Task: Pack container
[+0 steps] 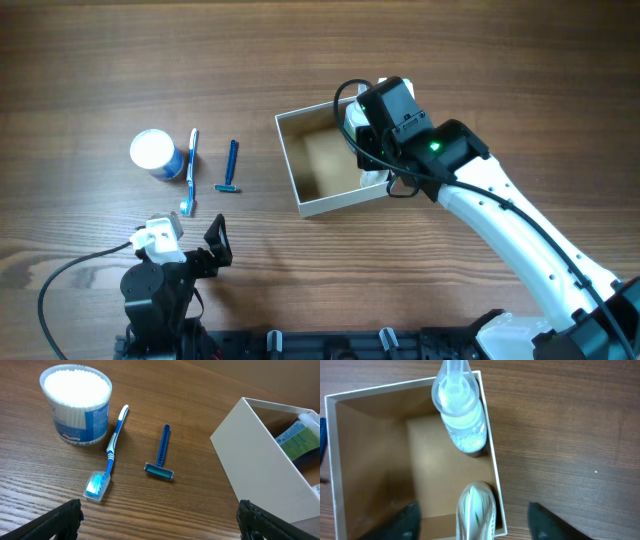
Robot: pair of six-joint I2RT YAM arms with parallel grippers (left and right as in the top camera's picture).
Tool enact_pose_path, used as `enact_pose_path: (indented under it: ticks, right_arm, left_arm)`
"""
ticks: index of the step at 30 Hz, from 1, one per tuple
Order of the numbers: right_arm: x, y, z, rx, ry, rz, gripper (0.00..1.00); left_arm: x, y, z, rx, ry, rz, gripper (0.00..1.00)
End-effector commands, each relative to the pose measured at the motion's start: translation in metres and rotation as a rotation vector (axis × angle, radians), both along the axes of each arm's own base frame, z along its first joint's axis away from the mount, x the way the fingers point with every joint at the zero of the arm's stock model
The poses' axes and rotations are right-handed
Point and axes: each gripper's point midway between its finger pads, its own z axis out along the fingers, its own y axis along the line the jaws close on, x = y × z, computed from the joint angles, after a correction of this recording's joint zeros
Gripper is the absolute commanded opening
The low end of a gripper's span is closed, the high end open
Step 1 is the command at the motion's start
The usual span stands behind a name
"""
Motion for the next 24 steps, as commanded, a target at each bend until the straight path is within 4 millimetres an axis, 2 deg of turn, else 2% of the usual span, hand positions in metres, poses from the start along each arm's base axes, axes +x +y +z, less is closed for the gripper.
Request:
enact_pose_path:
  ticks: [1,3,5,6,8,11,14,15,16,17,20,21,24]
  right_arm:
    - [0.003,-0.001,0.054,0.083,-0.127,-0.007,0.83]
    - [-0.001,-0.015,0.078,0.124,-0.175,-0.047,0.89]
    - [-0.007,-0.04,0.093,0.161,-0.197,-0.138,0.94]
    - [-0.01,-0.059,0.099,0.179,-0.204,-0.205,0.98]
    - [-0.017,-0.09,0.107,0.226,-0.2,-0.312,1.0]
    - [-0.022,-0.114,0.107,0.301,-0.161,-0.37,0.98]
    - [-0.024,-0.138,0.087,0.274,-0.079,-0.435,0.83]
    - [-0.023,-0.143,0.077,0.256,-0.045,-0.449,0.67]
    - [-0.021,-0.146,0.064,0.238,-0.006,-0.458,0.46]
    - [-0.02,-0.148,0.053,0.224,0.027,-0.463,0.33]
    - [-0.012,-0.145,0.013,0.205,0.139,-0.476,0.09]
    - [-0.009,-0.142,-0.003,0.206,0.185,-0.472,0.04]
    - [-0.006,-0.125,-0.047,0.244,0.324,-0.436,0.04]
  left_arm:
    - [0.0,-0.002,0.0,0.012,-0.009,-0.018,1.0]
    - [0.0,-0.002,0.0,0.012,-0.009,-0.018,1.0]
    - [0.0,-0.002,0.0,0.012,-0.009,-0.018,1.0]
    - [0.0,-0.002,0.0,0.012,-0.009,-0.018,1.0]
    - [0.0,-0.002,0.0,0.012,-0.009,-0.018,1.0]
    - [0.0,-0.002,0.0,0.012,-0.009,-0.018,1.0]
    - [0.0,-0.002,0.0,0.012,-0.009,-0.018,1.0]
    - [0.0,-0.002,0.0,0.012,-0.009,-0.018,1.0]
    - [0.0,-0.002,0.0,0.012,-0.009,-0.018,1.0]
    - [0.0,-0.002,0.0,0.012,-0.009,-0.018,1.0]
    - [0.0,-0.002,0.0,0.012,-0.009,-0.018,1.0]
    - [0.0,-0.002,0.0,0.012,-0.009,-0.018,1.0]
    - [0.0,-0.002,0.0,0.012,-0.009,-0.018,1.0]
